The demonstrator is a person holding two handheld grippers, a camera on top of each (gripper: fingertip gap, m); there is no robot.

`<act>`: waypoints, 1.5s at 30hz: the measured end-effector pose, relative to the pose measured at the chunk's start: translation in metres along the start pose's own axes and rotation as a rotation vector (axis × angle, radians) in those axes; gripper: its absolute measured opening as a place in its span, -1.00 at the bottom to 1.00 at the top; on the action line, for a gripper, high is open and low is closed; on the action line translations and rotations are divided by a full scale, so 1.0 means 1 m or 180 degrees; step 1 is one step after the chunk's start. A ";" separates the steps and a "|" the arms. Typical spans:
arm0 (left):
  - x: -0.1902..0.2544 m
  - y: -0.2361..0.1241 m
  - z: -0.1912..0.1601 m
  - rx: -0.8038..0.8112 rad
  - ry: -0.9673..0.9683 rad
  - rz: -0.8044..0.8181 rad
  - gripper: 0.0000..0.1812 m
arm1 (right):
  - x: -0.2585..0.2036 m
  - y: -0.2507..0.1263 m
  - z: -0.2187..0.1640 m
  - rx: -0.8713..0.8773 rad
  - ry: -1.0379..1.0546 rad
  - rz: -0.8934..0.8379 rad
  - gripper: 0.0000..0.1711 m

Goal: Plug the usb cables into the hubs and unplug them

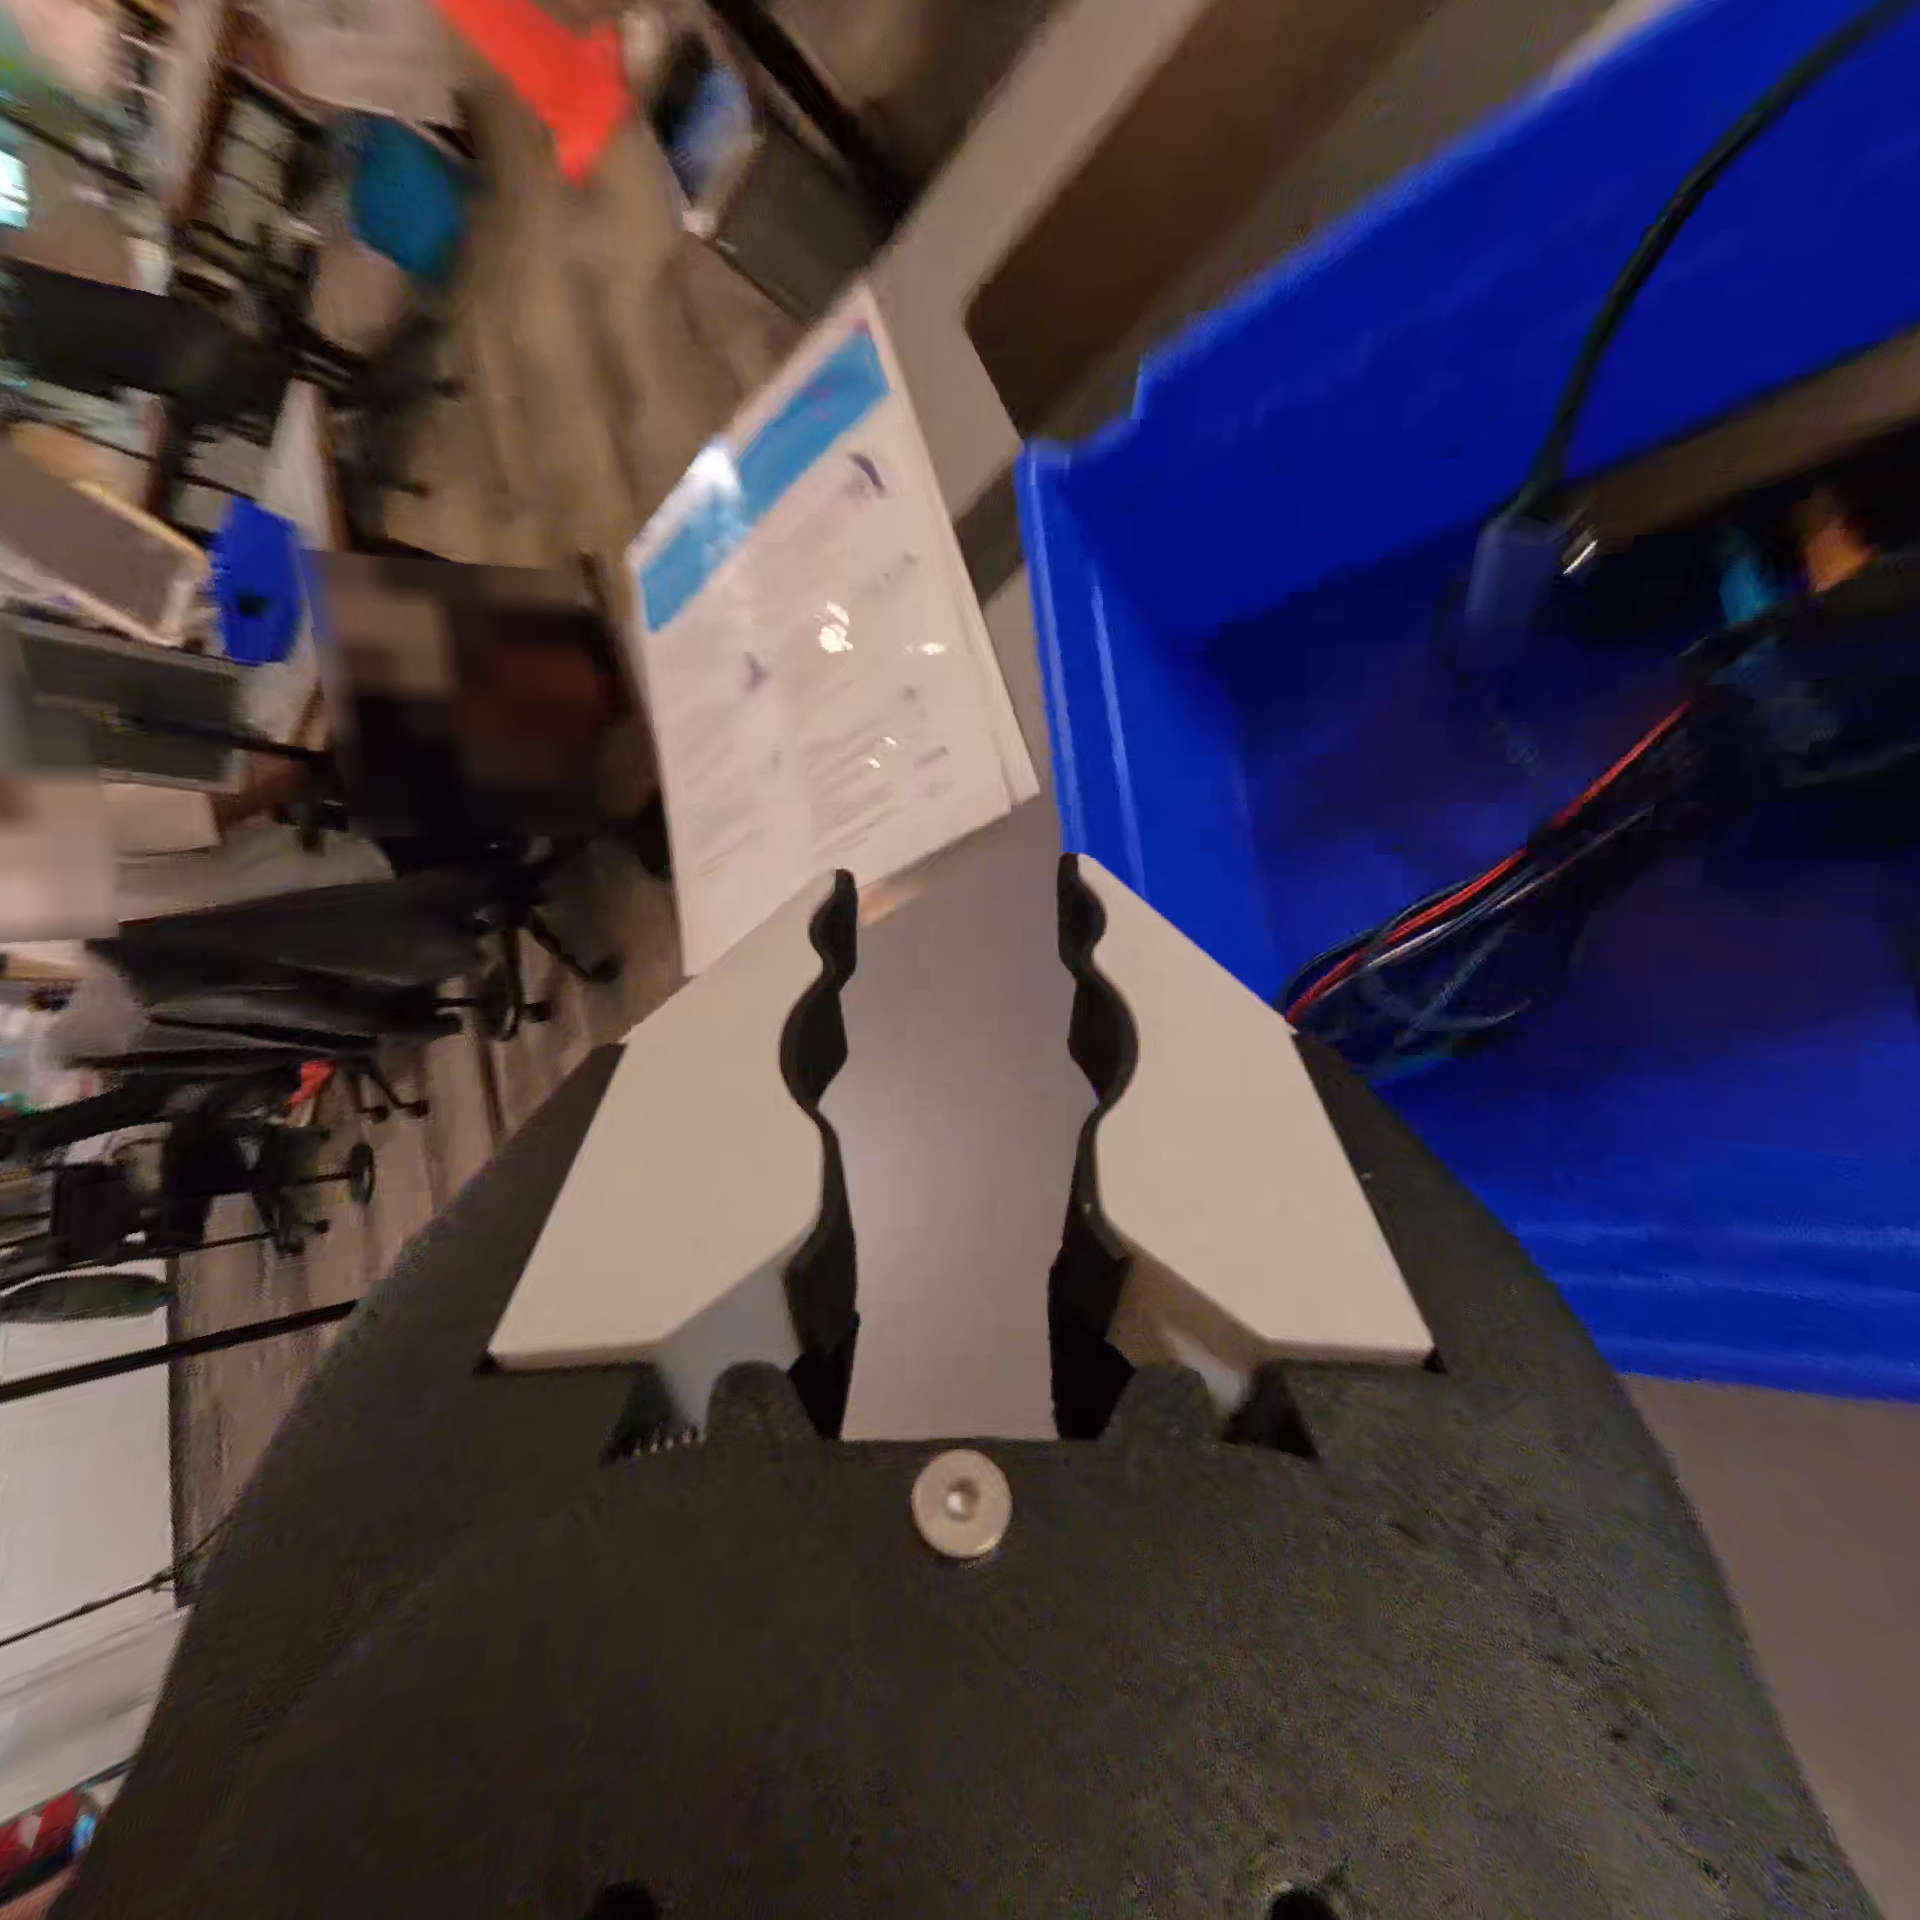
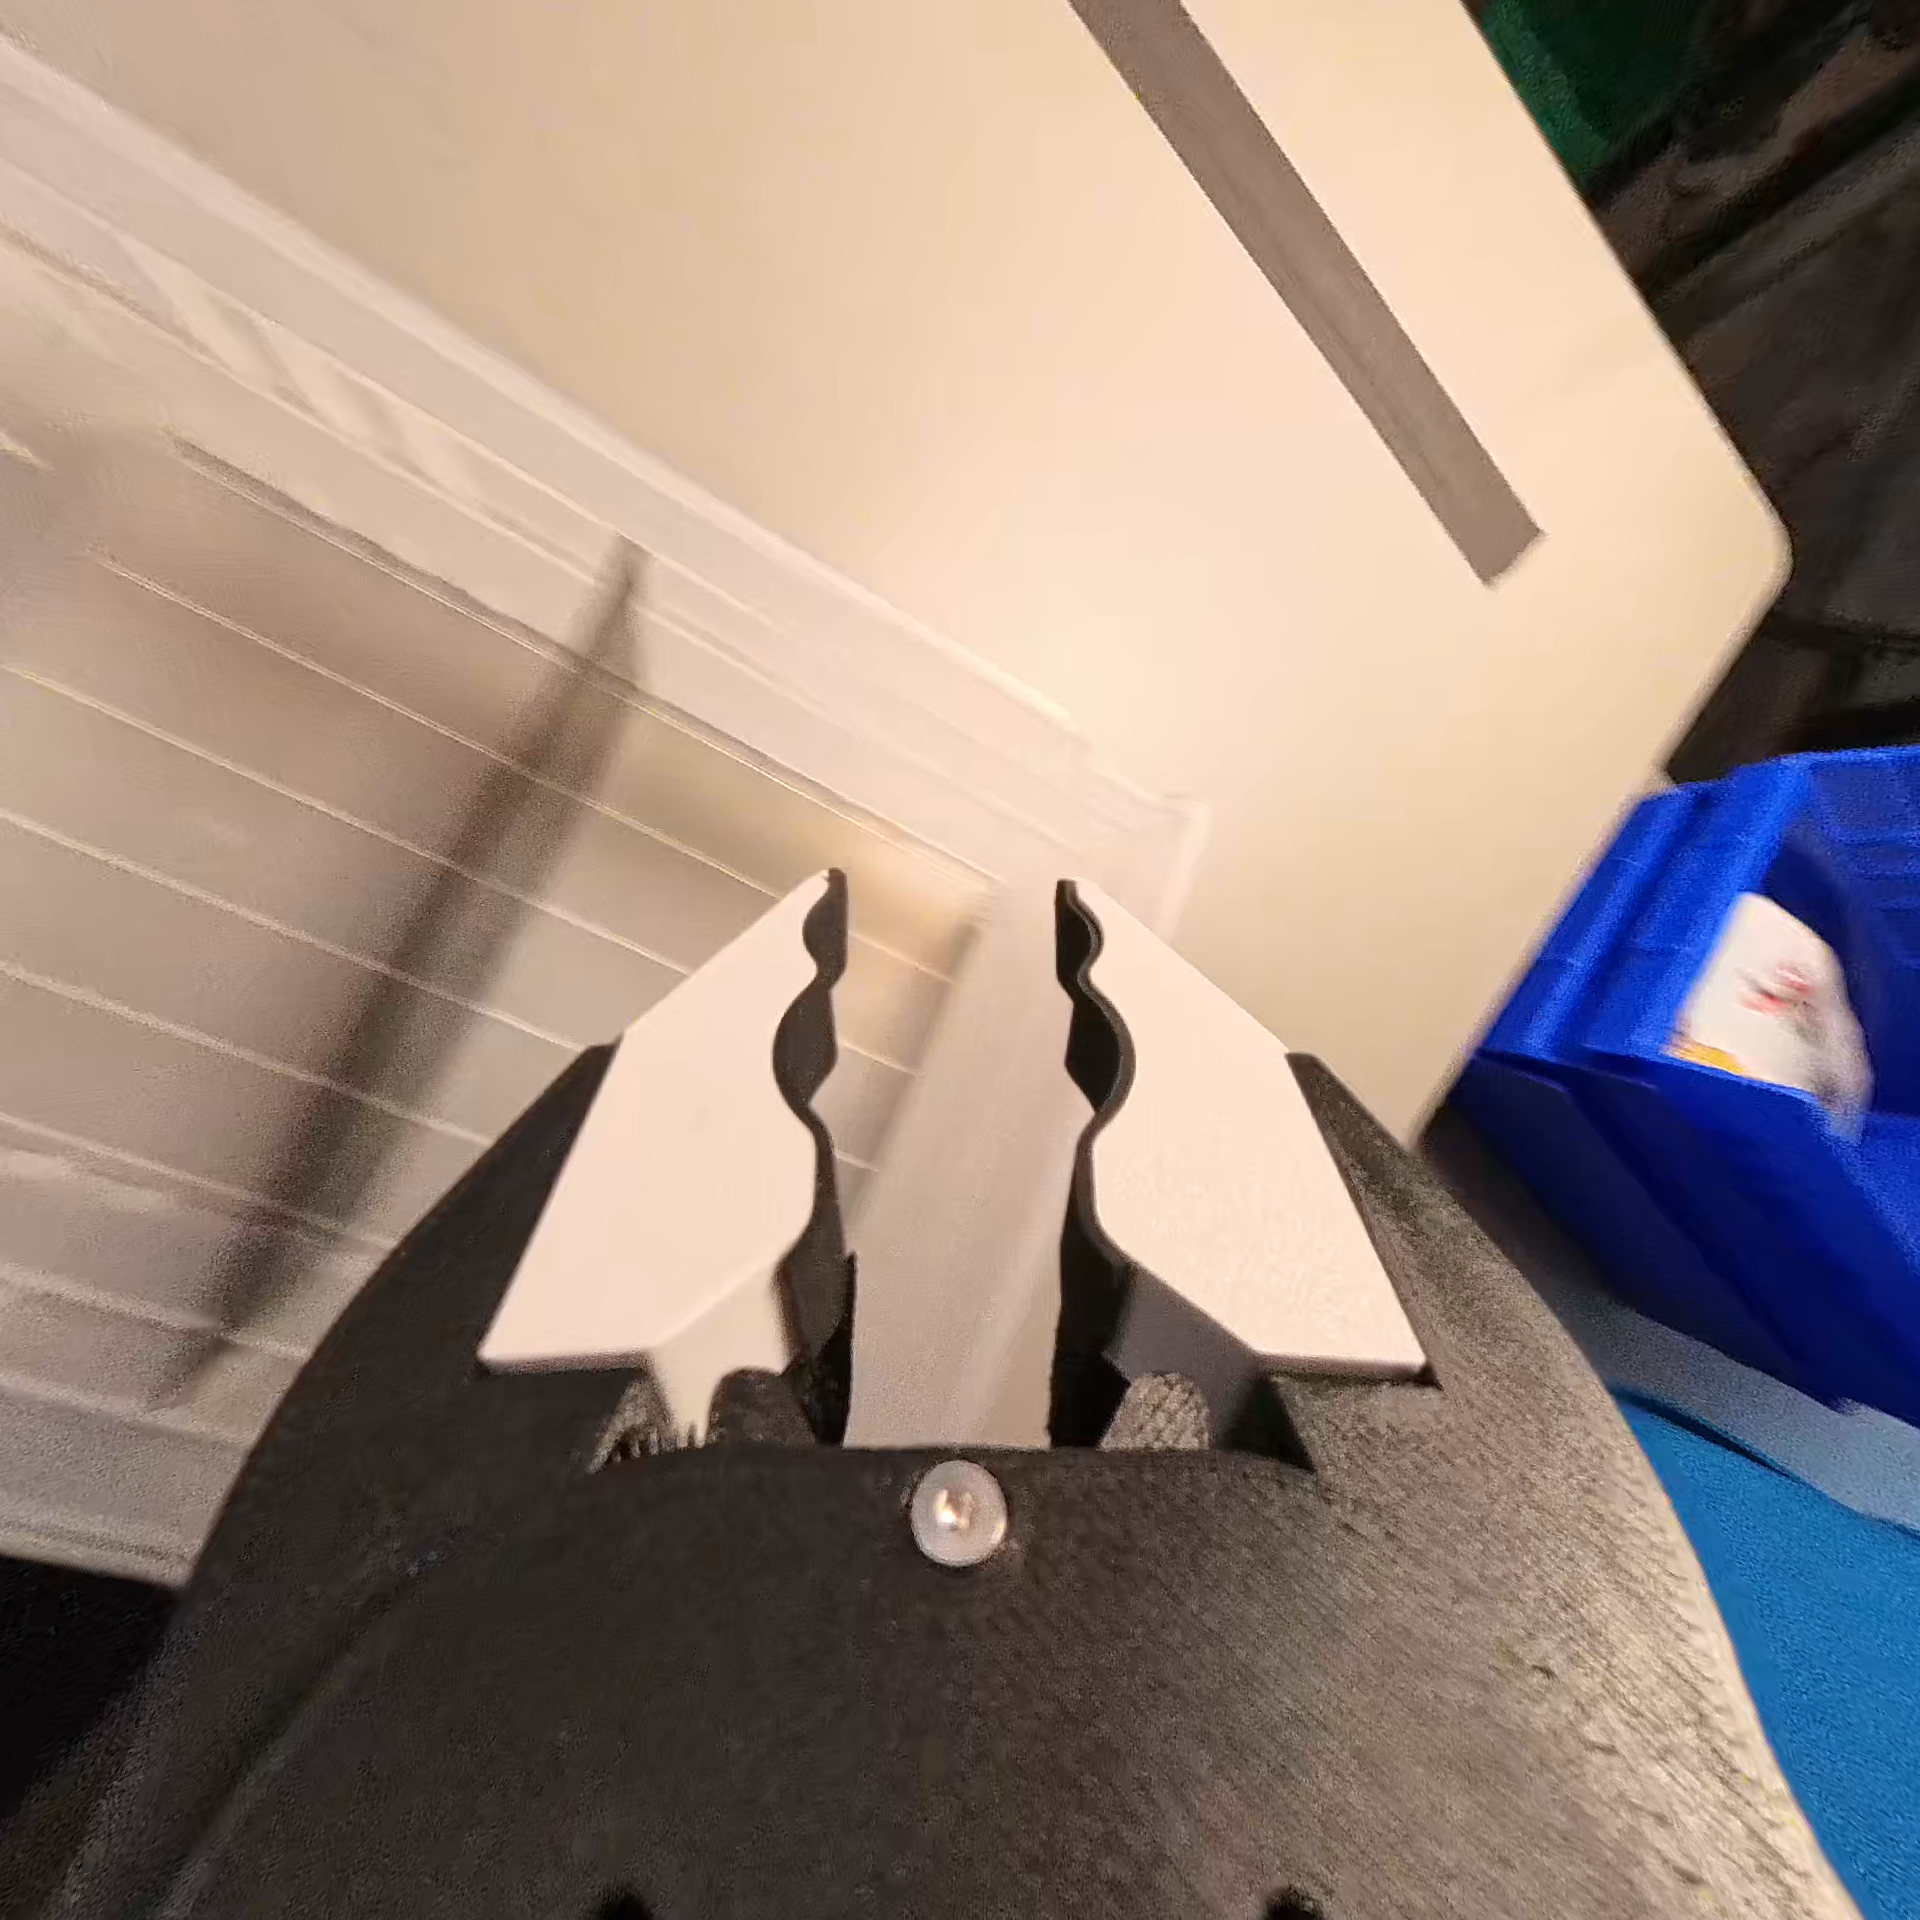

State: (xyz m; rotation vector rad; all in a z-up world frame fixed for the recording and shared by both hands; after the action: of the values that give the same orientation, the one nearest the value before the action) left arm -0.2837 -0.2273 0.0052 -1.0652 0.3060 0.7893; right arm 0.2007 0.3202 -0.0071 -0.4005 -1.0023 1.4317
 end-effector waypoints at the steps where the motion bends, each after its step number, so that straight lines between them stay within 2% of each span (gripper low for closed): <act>1: 0.008 -0.016 0.009 0.0156 -0.0056 0.0000 -0.52 | -0.009 -0.003 0.004 0.0123 0.0124 0.0245 -0.50; 3: 0.040 -0.045 0.037 0.0602 -0.0145 -0.0478 -0.48 | -0.030 -0.001 0.008 0.0198 0.0367 0.0856 -0.40; 5: 0.086 -0.061 0.064 0.0830 -0.0183 -0.1327 -0.43 | -0.047 0.011 0.009 0.0052 0.0401 0.1171 -0.26; 7: 0.130 -0.056 0.080 0.0591 0.0003 -0.1895 -0.34 | -0.059 0.028 0.006 -0.0226 0.0246 0.1140 -0.21; 8: 0.150 -0.047 0.083 0.0391 0.0152 -0.2004 -0.30 | -0.064 0.037 0.004 -0.0392 0.0133 0.1102 -0.29; 9: 0.167 -0.037 0.085 0.0197 0.0269 -0.2076 -0.35 | -0.068 0.045 0.001 -0.0537 0.0012 0.1071 -0.36; 11: 0.193 -0.016 0.082 -0.0153 0.0467 -0.2137 -0.45 | -0.076 0.058 -0.006 -0.0792 -0.0246 0.1017 -0.52; 13: 0.211 -0.002 0.072 -0.0466 0.0801 -0.2038 -0.54 | -0.079 0.067 -0.010 -0.0930 -0.0434 0.0933 -0.56; 15: 0.218 -0.005 0.066 -0.0533 0.1040 -0.2018 -0.63 | -0.076 0.070 -0.014 -0.1002 -0.0713 0.0751 -0.65; 18: 0.214 -0.017 0.049 -0.0751 0.1334 -0.2015 -0.66 | -0.061 0.071 -0.024 -0.1075 -0.1185 0.0505 -0.81; 23: 0.182 -0.033 -0.012 -0.1501 0.1543 -0.1911 -0.70 | -0.031 0.066 -0.044 -0.1104 -0.1216 0.0321 -0.76; 24: 0.173 -0.035 -0.026 -0.1636 0.1533 -0.1821 -0.70 | -0.026 0.062 -0.047 -0.1097 -0.1155 0.0272 -0.68; 26: 0.155 -0.042 -0.047 -0.1666 0.1354 -0.1614 -0.56 | -0.018 0.046 -0.049 -0.0949 -0.0891 0.0208 -0.61; 29: 0.139 -0.068 -0.056 -0.1151 0.0784 -0.1591 -0.36 | -0.013 0.012 -0.045 -0.0452 -0.0247 0.0084 -0.57; 31: 0.135 -0.083 -0.046 -0.0456 0.0264 -0.1497 -0.27 | -0.019 -0.009 -0.041 -0.0021 0.0287 0.0043 -0.50; 34: 0.141 -0.089 -0.023 0.0646 -0.0833 -0.1309 -0.22 | -0.045 -0.029 -0.038 0.0642 0.0977 0.0116 -0.38; 36: 0.152 -0.083 -0.014 0.1094 -0.1383 -0.1195 -0.16 | -0.067 -0.035 -0.039 0.0983 0.1254 0.0124 -0.33; 39: 0.163 -0.063 -0.011 0.1127 -0.1641 -0.0654 -0.14 | -0.098 -0.038 -0.045 0.1256 0.1528 0.0127 -0.22; 42: 0.167 -0.044 -0.007 0.1010 -0.1602 -0.0250 -0.18 | -0.121 -0.030 -0.049 0.1209 0.1643 0.0010 -0.15; 45: 0.176 -0.034 -0.003 0.1003 -0.1452 -0.0134 -0.45 | -0.137 -0.011 -0.049 0.1009 0.1647 -0.0172 -0.17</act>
State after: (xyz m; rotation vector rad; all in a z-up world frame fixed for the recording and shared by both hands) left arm -0.1369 -0.1629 -0.0752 -0.5732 0.0159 0.8880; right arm 0.2662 0.2072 -0.0708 -0.4727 -0.3602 1.3156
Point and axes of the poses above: each gripper's, where its closed fingertips meet, y out along the fingers, z out of its top, x = y × z across the jaws, the point moved 9 cm from there along -y, back along the fingers, and after that the axes turned 3 degrees about -z, right-handed, at the moved point
